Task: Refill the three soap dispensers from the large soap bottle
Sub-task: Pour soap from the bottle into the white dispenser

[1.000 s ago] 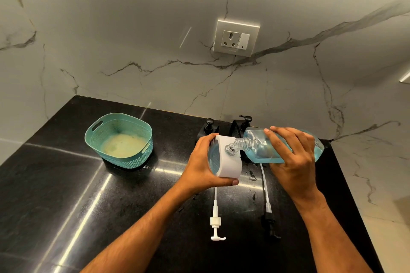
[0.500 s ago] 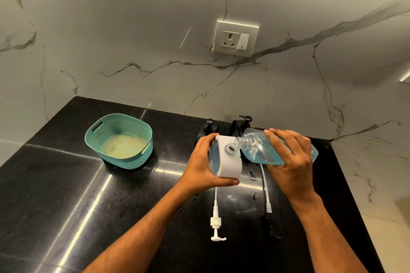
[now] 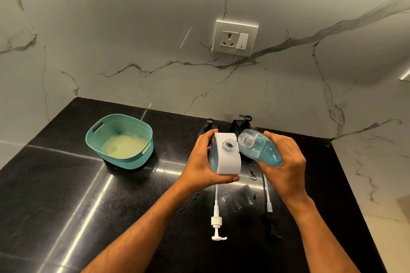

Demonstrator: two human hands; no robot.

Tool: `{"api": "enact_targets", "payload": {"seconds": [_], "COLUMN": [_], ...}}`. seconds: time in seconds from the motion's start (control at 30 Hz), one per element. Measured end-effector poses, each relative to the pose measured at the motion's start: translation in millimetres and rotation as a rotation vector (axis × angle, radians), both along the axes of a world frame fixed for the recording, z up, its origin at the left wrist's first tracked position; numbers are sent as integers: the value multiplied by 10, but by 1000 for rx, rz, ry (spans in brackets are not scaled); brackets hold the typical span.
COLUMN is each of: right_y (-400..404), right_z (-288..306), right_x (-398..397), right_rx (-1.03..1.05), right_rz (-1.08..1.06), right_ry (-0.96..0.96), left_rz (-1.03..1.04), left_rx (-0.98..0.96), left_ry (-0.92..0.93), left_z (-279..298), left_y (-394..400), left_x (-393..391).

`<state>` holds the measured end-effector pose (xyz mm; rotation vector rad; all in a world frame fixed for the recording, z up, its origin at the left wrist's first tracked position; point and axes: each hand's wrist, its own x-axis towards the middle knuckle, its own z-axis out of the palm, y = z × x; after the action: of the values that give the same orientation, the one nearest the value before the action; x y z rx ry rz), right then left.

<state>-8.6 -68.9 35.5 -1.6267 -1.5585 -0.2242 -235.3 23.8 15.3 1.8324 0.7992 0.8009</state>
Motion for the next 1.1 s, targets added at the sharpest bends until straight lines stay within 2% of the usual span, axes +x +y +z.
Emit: {"api": "enact_targets", "payload": {"seconds": [0.57, 1.1], "right_y": [-12, 232], "right_z": [-188, -355], "right_x": [256, 1008], "right_rx": [-105, -144], "right_rz": [183, 158], "right_ry": [672, 896], "left_rz": [-47, -76], "left_rx": [-24, -11], "left_ry": [-7, 60], "left_z": [-178, -252], "left_y": [-10, -21], "left_x": [-62, 300]}}
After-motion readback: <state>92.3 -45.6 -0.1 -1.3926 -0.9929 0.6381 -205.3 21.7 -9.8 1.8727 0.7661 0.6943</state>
